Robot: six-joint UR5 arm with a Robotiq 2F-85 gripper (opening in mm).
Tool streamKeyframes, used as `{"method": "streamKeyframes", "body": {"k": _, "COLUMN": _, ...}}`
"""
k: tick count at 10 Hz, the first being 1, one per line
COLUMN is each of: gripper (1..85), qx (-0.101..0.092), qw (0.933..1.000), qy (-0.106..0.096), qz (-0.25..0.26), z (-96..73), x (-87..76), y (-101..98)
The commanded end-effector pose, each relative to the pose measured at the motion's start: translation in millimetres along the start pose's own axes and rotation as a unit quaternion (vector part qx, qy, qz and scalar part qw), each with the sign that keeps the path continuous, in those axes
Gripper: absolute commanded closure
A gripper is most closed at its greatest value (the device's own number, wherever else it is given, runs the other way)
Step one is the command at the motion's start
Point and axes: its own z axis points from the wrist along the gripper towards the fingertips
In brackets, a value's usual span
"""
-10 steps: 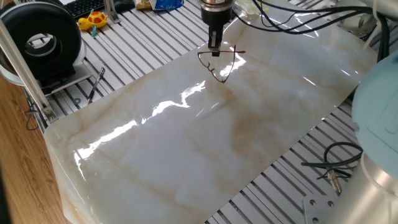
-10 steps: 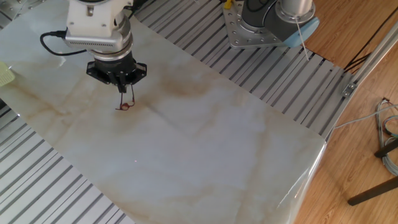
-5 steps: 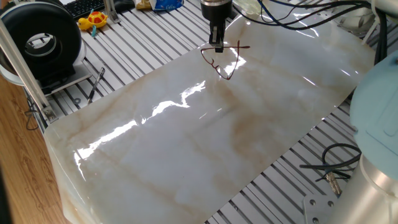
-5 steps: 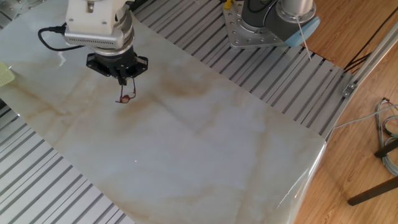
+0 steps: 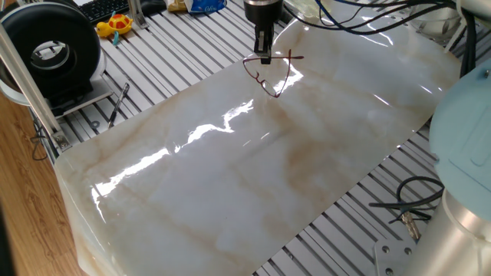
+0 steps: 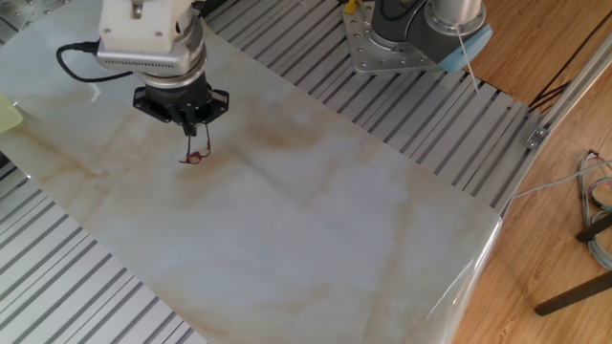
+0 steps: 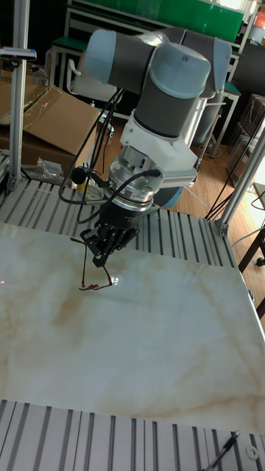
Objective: Unfold the leg of the glasses (with one hand)
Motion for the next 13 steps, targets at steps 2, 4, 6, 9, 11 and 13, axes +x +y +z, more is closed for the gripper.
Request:
{"method": "streamKeyframes", "body": {"k": 2, "gripper": 84.3, "qx": -0.001, "qw": 0.9999, "qy": 0.004, "qz": 0.015, "z": -6.2, "x": 2.1, "y": 2.3}}
{"method": "streamKeyframes", "body": {"k": 4, "gripper": 84.3, "qx": 0.020, "qw": 0.9996, "qy": 0.007, "qz": 0.017, "z": -12.9, "x": 3.6, "y": -5.3}}
{"method": "streamKeyframes", "body": {"k": 6, "gripper": 84.3, "qx": 0.011, "qw": 0.9997, "qy": -0.021, "qz": 0.005, "z": 2.5, "x": -11.6, "y": -8.7}}
{"method": "streamKeyframes", "body": {"k": 9, "gripper": 84.3, "qx": -0.004, "qw": 0.9989, "qy": -0.046, "qz": -0.009, "z": 10.3, "x": -27.3, "y": -5.1}}
{"method": "streamKeyframes", "body": {"k": 11, "gripper": 84.3, "qx": 0.002, "qw": 0.9983, "qy": -0.057, "qz": -0.012, "z": 9.7, "x": -33.3, "y": -7.7}}
{"method": "streamKeyframes", "body": {"k": 13, "gripper": 84.3, "qx": 0.004, "qw": 0.9987, "qy": -0.051, "qz": -0.008, "z": 10.1, "x": -29.8, "y": -9.0}}
